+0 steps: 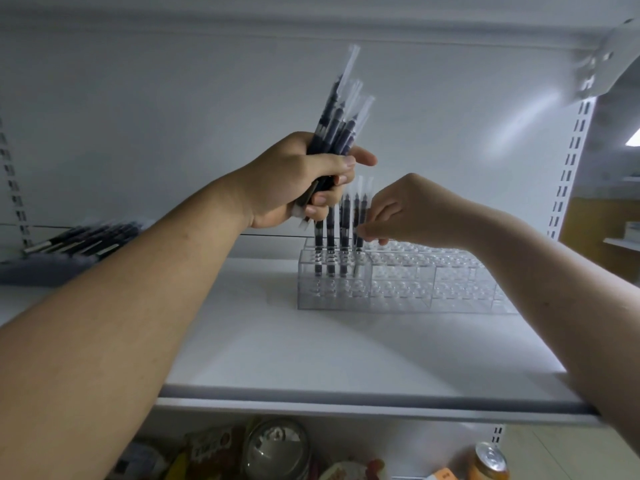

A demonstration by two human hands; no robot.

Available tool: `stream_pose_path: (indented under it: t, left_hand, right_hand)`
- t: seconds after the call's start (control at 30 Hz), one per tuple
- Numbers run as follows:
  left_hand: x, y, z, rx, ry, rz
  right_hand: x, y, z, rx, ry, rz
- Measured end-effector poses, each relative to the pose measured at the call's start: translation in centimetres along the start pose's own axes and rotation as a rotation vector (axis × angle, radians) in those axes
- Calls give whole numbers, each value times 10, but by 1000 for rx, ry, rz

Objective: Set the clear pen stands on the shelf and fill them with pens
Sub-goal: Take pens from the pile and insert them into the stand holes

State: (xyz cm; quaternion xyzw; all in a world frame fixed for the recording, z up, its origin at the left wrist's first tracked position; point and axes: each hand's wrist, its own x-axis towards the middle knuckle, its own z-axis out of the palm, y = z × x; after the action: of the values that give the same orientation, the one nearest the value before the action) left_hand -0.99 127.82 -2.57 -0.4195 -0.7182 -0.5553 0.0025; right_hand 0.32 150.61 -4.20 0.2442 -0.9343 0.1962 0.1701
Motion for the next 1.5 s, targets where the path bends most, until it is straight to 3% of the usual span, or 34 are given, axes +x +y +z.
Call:
stream_pose_path:
  t: [0.1, 0.23, 0.33, 0.47, 0.7, 1.0, 1.1, 1.2, 1.27, 1.33, 1.5]
  left_hand:
    - [-1, 1, 1, 6, -27, -11]
    - [-4, 3, 6, -10, -43, -22]
    - [-4, 6, 7, -20, -63, -20]
    - [-7, 9, 10, 3, -115, -17]
    - [-6, 9, 12, 57, -93, -51]
    - [-6, 8, 13, 6, -67, -106]
    - [-6, 7, 13, 7, -58, -124]
    - [-6, 6, 12, 52, -57, -125]
    - [-6, 5, 10, 100, -42, -111]
    - [-4, 3, 9, 131, -7, -84]
    - [-4, 0, 6, 102, -34, -50]
  right_hand:
    - [-1, 1, -7, 51, 126, -33]
    - [2, 4, -15, 314, 347, -125]
    - [1, 0, -11, 538, 236, -227]
    - [3, 1, -14, 813, 149, -201]
    - [5, 2, -12, 782, 298, -102]
    - [4, -3, -13, 823, 339, -76]
    - [5, -6, -17, 1007, 439, -50]
    - [5, -4, -30, 1233, 660, -15]
    - [6, 1, -36, 1196, 786, 6]
    - [9, 8, -37, 952, 849, 27]
    - [10, 7, -19, 424, 671, 3]
